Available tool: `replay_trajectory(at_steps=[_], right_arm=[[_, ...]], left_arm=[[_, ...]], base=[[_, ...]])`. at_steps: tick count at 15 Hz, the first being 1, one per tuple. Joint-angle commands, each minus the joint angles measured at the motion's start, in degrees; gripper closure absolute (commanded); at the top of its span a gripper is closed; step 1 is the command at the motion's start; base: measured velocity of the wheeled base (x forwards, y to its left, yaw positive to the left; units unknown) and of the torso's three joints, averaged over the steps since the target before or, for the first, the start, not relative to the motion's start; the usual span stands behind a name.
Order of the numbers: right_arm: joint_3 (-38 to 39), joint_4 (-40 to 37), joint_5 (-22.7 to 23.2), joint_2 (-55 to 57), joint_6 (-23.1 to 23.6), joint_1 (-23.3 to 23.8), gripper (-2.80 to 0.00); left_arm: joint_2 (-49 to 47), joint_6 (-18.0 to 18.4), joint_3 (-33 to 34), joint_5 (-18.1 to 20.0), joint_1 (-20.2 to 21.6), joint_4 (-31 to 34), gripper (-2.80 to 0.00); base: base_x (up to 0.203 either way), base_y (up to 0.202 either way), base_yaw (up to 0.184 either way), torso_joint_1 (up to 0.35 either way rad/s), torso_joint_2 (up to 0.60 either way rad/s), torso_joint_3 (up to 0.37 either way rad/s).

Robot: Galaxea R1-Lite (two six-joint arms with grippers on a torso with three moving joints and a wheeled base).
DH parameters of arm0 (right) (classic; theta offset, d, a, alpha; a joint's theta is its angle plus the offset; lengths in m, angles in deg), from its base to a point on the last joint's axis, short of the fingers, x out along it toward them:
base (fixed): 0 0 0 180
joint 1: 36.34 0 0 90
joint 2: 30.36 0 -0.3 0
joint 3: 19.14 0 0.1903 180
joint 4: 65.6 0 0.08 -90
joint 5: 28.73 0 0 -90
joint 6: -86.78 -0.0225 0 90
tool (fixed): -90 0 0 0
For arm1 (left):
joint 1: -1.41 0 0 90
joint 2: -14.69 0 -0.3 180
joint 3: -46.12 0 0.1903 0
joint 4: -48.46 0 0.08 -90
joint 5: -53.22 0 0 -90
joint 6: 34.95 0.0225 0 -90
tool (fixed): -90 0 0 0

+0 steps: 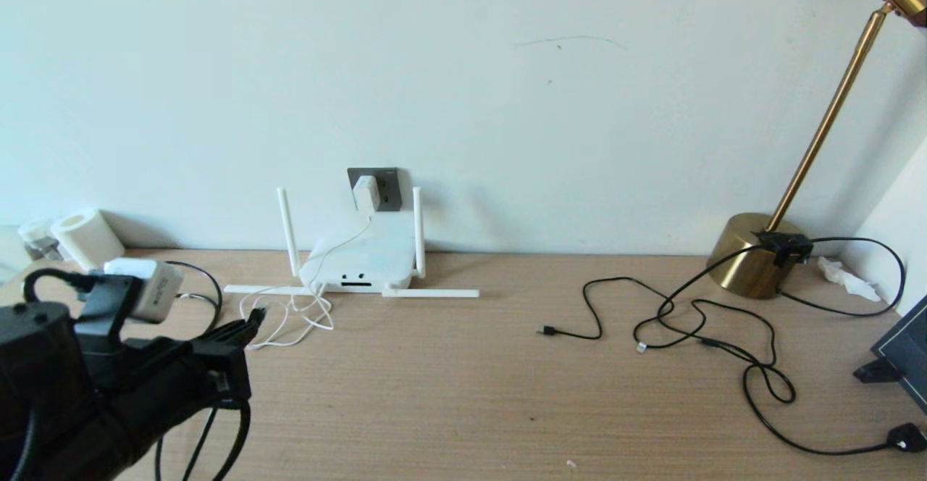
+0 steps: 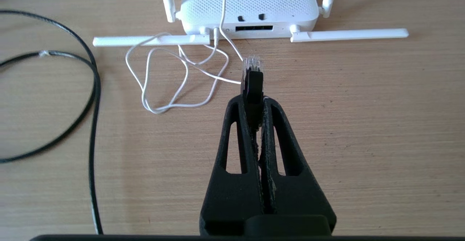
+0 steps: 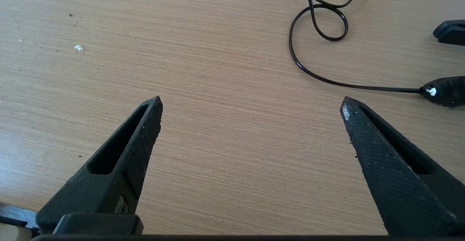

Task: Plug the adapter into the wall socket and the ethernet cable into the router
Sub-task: Align cable and router interface

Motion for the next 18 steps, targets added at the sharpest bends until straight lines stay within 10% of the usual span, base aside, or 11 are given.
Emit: replay_trajectory(at_steps=[1,9,18], right_arm=[[0.00,0.03,0.00,0.14,0.02,-0.03,-2.80],[0.00,-0.04,0.00,3.29,0.10,0.00,-2.80],[0.02,0.00,0.00,-4.91,-0.05,11.77,-2.80]], left_arm=[[-0.97,0.43,-0.56,-0.22,0.05,-0.27,0.00],[-4.76,-0.34,-5.62,-3.96,-0.51,-0.44,0.00],[-7.70,-0.61,-7.40,-1.84,-1.58,-2.50,0.00]], base=[[0.000,0.000,0.000,0.000,0.00,0.000],[0.000,0.000,0.000,0.000,0.00,0.000],[0.000,0.000,0.000,0.000,0.00,0.000]])
